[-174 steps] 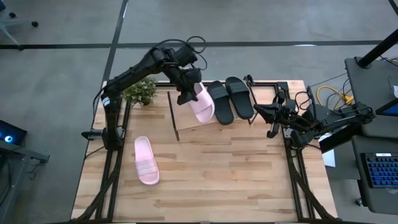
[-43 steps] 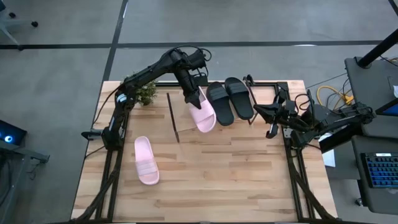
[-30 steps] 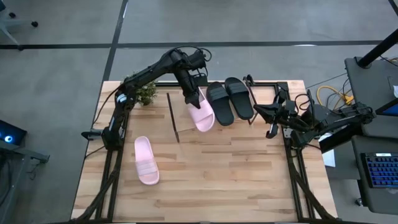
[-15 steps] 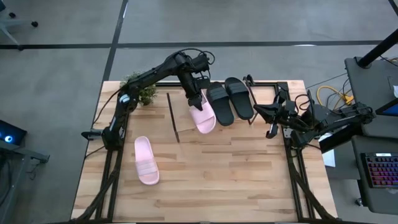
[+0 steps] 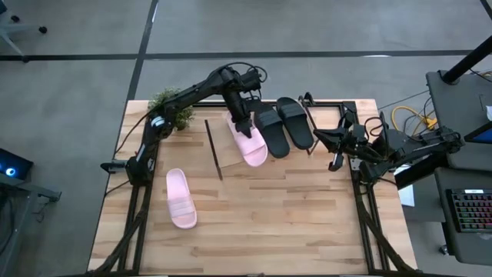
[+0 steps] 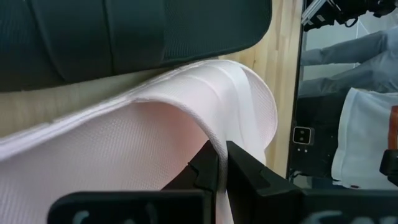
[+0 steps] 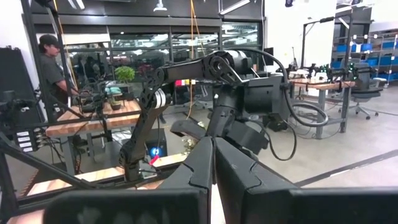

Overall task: Pick and place slides into the shelf
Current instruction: Put the bottom pink slipper on the shelf

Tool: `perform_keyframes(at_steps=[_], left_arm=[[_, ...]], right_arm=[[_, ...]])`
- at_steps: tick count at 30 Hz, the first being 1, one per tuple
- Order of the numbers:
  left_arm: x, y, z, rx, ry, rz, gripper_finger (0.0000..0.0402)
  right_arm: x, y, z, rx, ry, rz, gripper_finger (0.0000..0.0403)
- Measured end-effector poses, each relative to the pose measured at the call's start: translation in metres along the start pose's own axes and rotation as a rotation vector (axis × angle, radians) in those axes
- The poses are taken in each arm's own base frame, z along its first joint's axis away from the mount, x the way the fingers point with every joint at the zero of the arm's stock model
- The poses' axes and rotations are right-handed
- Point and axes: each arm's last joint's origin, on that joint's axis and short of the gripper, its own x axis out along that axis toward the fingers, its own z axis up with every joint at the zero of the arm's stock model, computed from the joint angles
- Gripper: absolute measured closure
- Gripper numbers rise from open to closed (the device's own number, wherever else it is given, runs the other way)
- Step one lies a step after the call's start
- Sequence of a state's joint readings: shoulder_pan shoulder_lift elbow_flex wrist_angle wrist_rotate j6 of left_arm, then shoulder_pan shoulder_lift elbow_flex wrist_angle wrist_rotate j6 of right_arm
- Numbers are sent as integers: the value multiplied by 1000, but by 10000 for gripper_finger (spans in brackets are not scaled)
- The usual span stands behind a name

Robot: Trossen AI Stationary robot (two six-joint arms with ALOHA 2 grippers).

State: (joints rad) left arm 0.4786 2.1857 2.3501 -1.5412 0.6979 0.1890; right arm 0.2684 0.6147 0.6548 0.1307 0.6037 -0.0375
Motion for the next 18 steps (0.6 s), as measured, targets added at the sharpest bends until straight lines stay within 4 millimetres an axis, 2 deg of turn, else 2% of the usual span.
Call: perform_keyframes(at_steps=[9,13,18], left_arm=[[-1,2,3,18,-29,8,392],[-2,3,5,34,-50,18,353],[-2,5,7,24,-62,53,279]], right_arm=[[0,0,0,-1,0,0,394],[0,0,0,-1,0,0,394],[0,0,0,-1,0,0,394]])
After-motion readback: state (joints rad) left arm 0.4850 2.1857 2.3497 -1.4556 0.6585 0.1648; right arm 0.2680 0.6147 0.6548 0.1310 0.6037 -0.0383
